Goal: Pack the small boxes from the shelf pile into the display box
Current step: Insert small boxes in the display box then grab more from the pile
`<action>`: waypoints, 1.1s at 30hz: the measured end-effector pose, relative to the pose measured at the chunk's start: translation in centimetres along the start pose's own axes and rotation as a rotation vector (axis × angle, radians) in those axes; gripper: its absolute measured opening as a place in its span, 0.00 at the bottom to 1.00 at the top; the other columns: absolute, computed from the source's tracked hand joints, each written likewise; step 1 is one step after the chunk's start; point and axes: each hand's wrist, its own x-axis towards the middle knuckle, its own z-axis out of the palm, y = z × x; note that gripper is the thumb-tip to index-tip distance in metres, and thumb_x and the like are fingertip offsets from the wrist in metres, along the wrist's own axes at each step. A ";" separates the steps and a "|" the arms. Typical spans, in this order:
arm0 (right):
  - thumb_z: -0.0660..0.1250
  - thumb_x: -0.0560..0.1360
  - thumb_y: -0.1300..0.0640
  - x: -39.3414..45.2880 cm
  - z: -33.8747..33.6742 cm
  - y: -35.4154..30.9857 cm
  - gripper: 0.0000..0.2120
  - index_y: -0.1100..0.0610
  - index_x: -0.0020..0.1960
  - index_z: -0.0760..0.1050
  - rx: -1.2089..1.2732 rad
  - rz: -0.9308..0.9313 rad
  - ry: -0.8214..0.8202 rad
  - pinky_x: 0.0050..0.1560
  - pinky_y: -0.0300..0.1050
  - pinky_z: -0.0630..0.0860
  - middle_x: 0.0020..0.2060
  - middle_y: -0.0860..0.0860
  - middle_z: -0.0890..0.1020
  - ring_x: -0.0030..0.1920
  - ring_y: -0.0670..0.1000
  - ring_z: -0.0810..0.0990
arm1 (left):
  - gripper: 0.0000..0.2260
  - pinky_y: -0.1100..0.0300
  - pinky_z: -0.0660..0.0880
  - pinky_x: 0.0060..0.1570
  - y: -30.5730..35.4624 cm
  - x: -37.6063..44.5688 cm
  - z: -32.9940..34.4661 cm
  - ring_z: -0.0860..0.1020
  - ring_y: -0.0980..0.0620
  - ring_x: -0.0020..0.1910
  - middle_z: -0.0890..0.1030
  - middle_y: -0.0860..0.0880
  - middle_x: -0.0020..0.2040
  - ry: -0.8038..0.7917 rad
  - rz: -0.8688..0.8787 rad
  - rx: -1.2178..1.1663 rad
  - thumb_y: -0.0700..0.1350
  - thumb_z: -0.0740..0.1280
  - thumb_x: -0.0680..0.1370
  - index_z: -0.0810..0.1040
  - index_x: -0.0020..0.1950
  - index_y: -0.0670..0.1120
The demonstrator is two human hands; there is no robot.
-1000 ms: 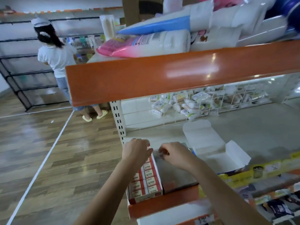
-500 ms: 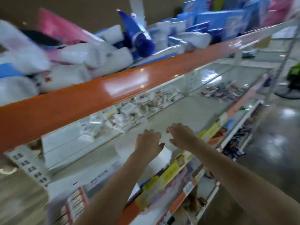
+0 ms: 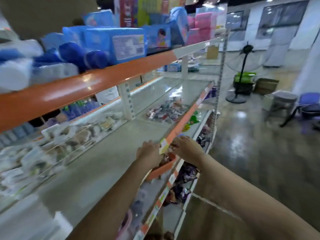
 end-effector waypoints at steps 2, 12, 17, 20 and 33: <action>0.60 0.77 0.57 1.2 -0.2 2.1 0.13 0.59 0.60 0.72 0.040 0.021 0.002 0.56 0.51 0.72 0.58 0.56 0.75 0.58 0.57 0.73 | 0.21 0.49 0.68 0.58 1.1 2.8 0.1 0.67 0.44 0.63 0.69 0.45 0.62 -0.011 0.018 -0.006 0.58 0.61 0.77 0.68 0.67 0.50; 0.61 0.77 0.59 12.5 0.6 10.6 0.19 0.56 0.68 0.67 0.061 0.099 -0.045 0.60 0.51 0.72 0.65 0.55 0.71 0.64 0.56 0.70 | 0.19 0.53 0.71 0.58 2.9 19.1 0.6 0.72 0.45 0.62 0.73 0.45 0.63 0.056 0.117 -0.043 0.56 0.59 0.78 0.72 0.65 0.48; 0.61 0.77 0.56 18.5 0.6 14.4 0.19 0.56 0.68 0.67 0.040 0.120 -0.052 0.61 0.51 0.70 0.64 0.56 0.72 0.66 0.57 0.67 | 0.16 0.54 0.71 0.57 2.7 26.2 0.5 0.72 0.45 0.61 0.75 0.44 0.60 0.086 0.096 -0.079 0.53 0.60 0.76 0.75 0.60 0.46; 0.61 0.77 0.55 21.1 1.1 16.5 0.19 0.56 0.67 0.68 0.035 0.129 -0.061 0.60 0.51 0.70 0.62 0.56 0.73 0.65 0.56 0.67 | 0.13 0.55 0.71 0.51 2.8 29.3 1.0 0.74 0.46 0.56 0.76 0.45 0.57 0.077 0.088 -0.074 0.51 0.61 0.76 0.75 0.56 0.46; 0.56 0.78 0.60 32.8 2.8 24.0 0.16 0.58 0.65 0.70 0.083 0.074 -0.048 0.58 0.47 0.71 0.62 0.55 0.74 0.61 0.56 0.73 | 0.17 0.58 0.70 0.46 0.9 39.2 1.9 0.76 0.49 0.52 0.79 0.48 0.55 0.266 -0.129 -0.178 0.50 0.64 0.77 0.72 0.64 0.48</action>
